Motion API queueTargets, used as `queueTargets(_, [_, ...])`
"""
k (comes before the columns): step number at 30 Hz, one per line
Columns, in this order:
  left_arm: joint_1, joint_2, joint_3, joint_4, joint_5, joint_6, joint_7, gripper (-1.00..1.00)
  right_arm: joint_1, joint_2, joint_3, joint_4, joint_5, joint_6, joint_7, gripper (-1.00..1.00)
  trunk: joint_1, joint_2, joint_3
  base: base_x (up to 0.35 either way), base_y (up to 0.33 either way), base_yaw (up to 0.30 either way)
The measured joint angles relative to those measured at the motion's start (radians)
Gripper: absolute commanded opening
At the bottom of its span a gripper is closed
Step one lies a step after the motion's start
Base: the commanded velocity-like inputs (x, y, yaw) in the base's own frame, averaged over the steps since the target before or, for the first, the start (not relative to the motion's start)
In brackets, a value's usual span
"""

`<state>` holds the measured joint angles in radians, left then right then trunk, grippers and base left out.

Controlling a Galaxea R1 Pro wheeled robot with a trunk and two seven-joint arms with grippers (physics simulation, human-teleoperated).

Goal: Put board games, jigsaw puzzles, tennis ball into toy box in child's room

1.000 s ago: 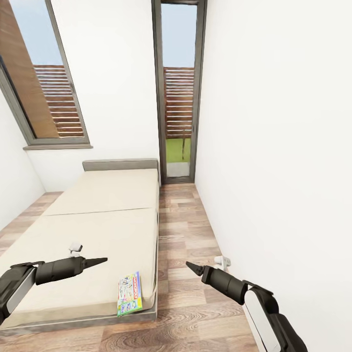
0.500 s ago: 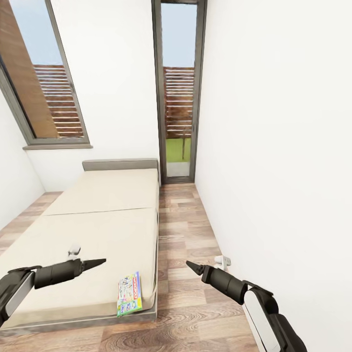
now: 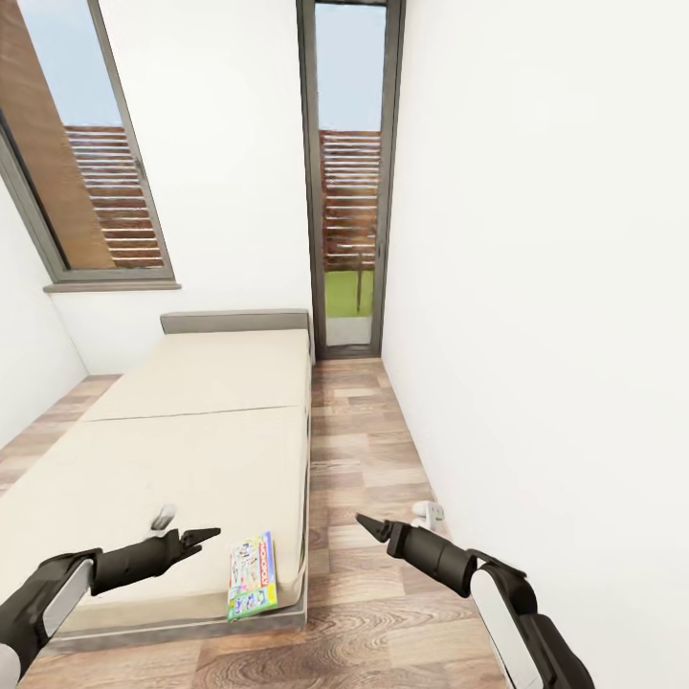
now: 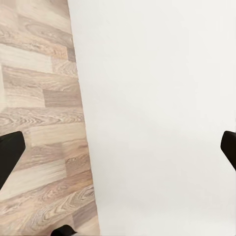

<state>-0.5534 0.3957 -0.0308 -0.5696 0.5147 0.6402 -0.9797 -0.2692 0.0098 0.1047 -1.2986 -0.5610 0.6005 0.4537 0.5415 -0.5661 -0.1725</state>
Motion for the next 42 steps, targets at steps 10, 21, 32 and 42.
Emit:
queueTargets(10, [-0.001,-0.047,0.004,0.016,-0.001,-0.055,0.084,1.0,0.0,0.0,0.01,-0.005,0.0,-0.011,-0.004,1.0,0.038,-0.07,-0.031,0.0,0.0,0.0])
queueTargets(21, [-0.001,-0.052,0.005,0.019,-0.001,-0.071,0.099,1.0,0.0,0.002,0.01,-0.008,-0.002,-0.014,-0.004,1.0,0.081,-0.147,-0.066,0.0,0.0,0.0])
queueTargets(32, [-0.002,-0.046,0.004,0.019,-0.001,-0.068,0.098,1.0,0.0,0.002,0.009,-0.009,-0.012,-0.011,-0.003,1.0,0.123,-0.225,-0.101,0.0,0.0,0.0])
queueTargets(42, [-0.006,-0.04,0.023,0.02,0.004,-0.05,0.085,1.0,0.0,0.002,0.006,-0.009,-0.019,-0.015,-0.001,1.0,0.161,-0.295,-0.132,0.0,0.0,0.0])
